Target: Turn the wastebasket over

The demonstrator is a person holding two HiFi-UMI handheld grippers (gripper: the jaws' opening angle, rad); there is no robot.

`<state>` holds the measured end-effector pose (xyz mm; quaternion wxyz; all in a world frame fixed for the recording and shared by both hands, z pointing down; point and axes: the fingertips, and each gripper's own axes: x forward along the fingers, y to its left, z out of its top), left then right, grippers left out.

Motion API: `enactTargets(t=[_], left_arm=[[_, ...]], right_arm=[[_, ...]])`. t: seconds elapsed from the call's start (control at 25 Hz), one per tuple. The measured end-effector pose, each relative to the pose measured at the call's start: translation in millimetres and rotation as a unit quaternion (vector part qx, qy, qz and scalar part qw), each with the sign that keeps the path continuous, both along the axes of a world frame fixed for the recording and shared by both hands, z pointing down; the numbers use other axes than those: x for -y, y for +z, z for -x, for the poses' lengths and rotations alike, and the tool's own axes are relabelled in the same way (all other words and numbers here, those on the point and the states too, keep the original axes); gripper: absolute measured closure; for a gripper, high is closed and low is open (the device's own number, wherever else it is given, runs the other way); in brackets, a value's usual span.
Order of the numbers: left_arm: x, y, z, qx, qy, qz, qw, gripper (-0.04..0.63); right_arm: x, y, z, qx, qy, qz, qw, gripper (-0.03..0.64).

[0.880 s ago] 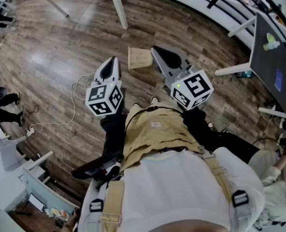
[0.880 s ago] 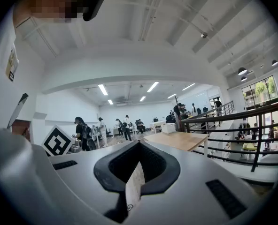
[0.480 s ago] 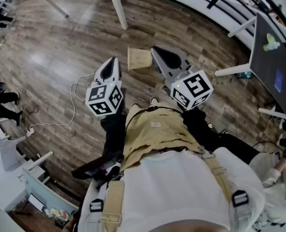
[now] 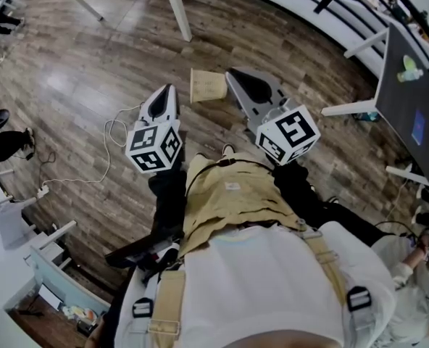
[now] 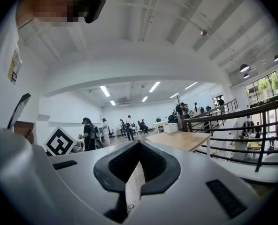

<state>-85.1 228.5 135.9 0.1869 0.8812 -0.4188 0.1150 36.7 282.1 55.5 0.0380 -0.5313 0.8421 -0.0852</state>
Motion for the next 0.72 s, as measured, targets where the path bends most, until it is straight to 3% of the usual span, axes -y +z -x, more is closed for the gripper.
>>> enactTargets(t=[0.44, 0.72], left_arm=[[19.9, 33.8, 0.3, 0.031, -0.021, 0.035, 0.9987, 0.595], [83.2, 72.0, 20.9, 0.024, -0.017, 0.080, 0.9964, 0.595]], right_arm=[[32.2, 42.9, -40.9, 0.039, 0.026, 0.042, 0.998, 0.595], [94.4, 71.8, -30.6, 0.029, 0.050, 0.081, 0.995, 0.595]])
